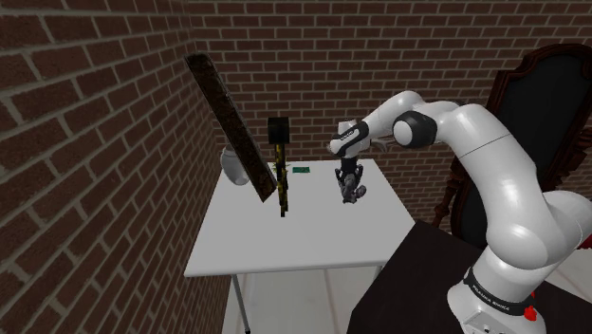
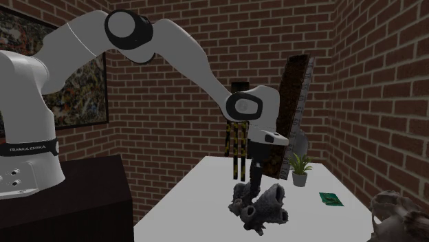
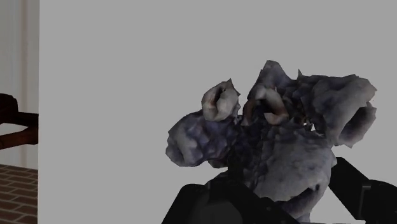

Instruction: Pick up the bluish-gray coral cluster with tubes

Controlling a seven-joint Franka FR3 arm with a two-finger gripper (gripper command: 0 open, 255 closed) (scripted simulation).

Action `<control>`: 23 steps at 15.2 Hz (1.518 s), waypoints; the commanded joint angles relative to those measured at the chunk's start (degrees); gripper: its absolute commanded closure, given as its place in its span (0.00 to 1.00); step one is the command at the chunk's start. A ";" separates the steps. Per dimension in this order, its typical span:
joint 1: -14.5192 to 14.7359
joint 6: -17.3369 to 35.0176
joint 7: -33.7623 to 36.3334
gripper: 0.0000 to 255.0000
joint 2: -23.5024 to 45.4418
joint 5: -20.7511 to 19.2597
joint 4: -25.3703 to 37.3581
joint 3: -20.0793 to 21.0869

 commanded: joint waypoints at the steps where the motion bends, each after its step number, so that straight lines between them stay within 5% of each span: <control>1: -0.03 0.06 -0.03 1.00 0.07 0.00 -0.04 0.00; 23: 0.59 -5.79 -0.19 1.00 -8.34 -0.57 -2.59 -0.62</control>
